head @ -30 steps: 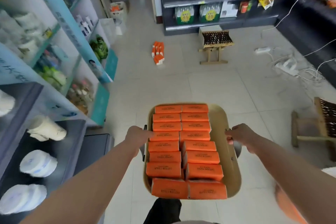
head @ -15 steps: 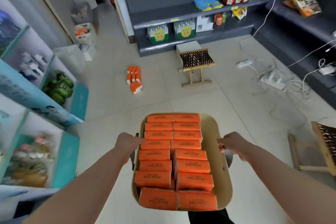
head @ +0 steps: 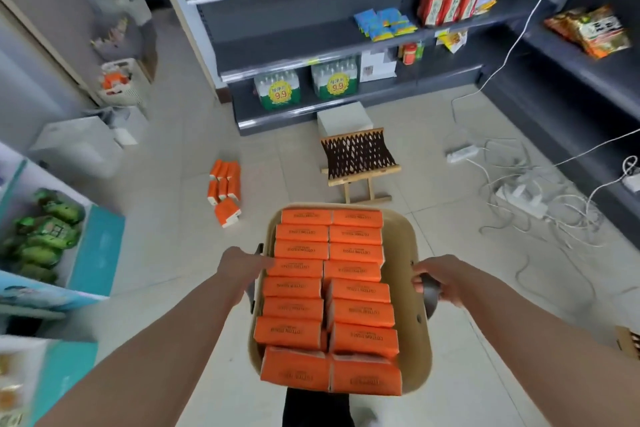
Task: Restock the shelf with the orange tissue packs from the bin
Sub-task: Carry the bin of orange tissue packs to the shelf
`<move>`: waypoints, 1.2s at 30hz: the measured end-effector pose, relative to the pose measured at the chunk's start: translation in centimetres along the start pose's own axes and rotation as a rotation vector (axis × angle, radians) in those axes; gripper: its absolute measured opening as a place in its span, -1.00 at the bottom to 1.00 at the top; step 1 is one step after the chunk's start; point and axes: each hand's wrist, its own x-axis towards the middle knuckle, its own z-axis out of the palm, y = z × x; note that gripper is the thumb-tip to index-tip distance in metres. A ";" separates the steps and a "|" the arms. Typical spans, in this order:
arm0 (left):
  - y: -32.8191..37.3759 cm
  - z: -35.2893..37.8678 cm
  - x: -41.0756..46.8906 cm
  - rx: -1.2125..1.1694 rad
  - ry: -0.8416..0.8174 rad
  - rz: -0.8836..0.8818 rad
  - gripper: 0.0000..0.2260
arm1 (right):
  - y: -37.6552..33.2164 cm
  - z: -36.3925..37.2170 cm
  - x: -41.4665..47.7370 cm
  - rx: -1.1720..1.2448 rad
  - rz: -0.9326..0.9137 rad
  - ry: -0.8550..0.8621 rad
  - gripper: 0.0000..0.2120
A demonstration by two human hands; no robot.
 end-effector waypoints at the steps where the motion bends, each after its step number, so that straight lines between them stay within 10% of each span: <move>1: 1.8 0.6 1.6 -0.005 -0.003 -0.002 -0.68 | -1.6 -0.5 1.2 -0.014 -0.005 -0.004 -0.92; 16: 28.5 4.4 26.3 -0.122 -0.227 -0.080 -0.46 | -28.6 -5.6 19.2 0.034 -0.184 0.138 -0.81; 36: 57.7 11.6 43.6 -0.363 -0.158 0.002 -0.77 | -59.6 -17.8 43.9 -0.129 -0.234 -0.003 -0.49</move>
